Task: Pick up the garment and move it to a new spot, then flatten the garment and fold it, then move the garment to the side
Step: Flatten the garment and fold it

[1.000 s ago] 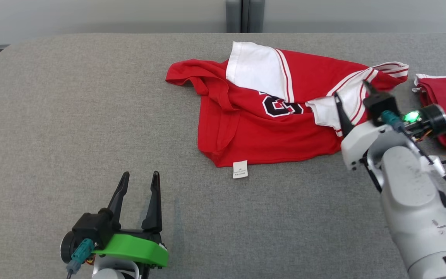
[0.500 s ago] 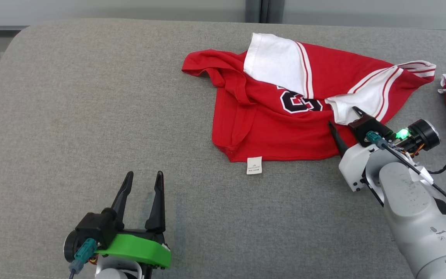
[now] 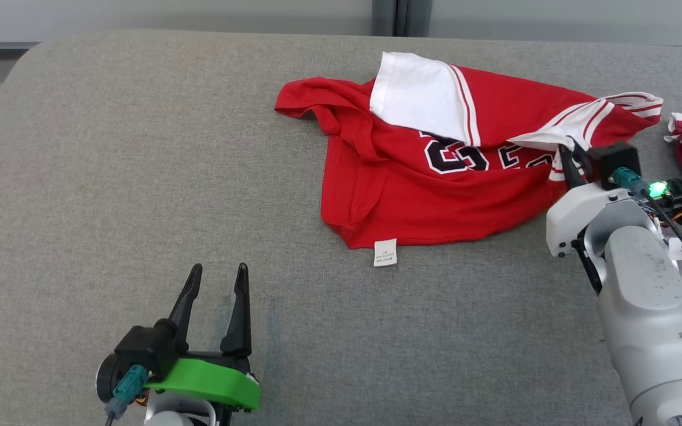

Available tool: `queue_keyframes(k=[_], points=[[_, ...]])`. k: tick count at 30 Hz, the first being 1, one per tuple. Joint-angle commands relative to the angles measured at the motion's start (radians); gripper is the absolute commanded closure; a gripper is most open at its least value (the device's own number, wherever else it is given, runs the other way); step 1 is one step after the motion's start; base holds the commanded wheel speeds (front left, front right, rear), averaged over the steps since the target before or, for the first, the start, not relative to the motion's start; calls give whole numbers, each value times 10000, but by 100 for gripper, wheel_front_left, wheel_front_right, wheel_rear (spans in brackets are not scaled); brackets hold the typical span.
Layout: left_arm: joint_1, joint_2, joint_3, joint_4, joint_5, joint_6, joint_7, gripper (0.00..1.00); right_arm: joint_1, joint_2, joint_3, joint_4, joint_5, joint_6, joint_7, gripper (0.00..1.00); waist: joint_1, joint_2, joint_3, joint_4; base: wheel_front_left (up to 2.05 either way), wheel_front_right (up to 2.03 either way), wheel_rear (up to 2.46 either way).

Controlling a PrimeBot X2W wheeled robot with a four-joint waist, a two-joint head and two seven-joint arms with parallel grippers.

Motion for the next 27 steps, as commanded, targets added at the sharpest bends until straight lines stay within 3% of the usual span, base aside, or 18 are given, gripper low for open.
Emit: queue_keyframes(k=[1, 5, 12, 22, 23, 25, 27], points=[[121, 16, 51, 42, 57, 0, 0, 0, 245, 45, -180, -216, 364, -16, -41, 100, 0, 0, -171, -156, 0, 0, 0], [282, 16, 97, 95, 66, 5, 0, 0, 933, 174, -560, -1103, 1680, -16, -42, 100, 0, 0, -488, -437, 0, 0, 0], [545, 17, 193, 88, 92, 27, 0, 0, 2995, 183, 331, -2401, 5116, -16, -41, 100, 0, 0, -1045, -909, 0, 0, 0], [817, 17, 501, 55, 178, -6, 0, 0, 5726, 180, 990, -3491, 6932, -16, -43, 99, 0, 0, -1281, -1442, 0, 0, 0], [804, 17, 500, 73, 187, -23, 0, 0, 5880, 174, 1050, -3515, 6853, -16, -43, 72, 0, 0, -1287, -1487, 0, 0, 0], [767, 17, 508, 90, 204, -42, 0, 0, 6113, 182, 1137, -3596, 6829, -16, -43, 0, 0, 0, -1309, -1561, 0, 0, 0], [755, 17, 526, 104, 214, -59, -1, 0, 6328, 182, 1193, -3695, 6882, -16, -43, 0, 0, 0, -1345, -1634, 0, 0, 0]])
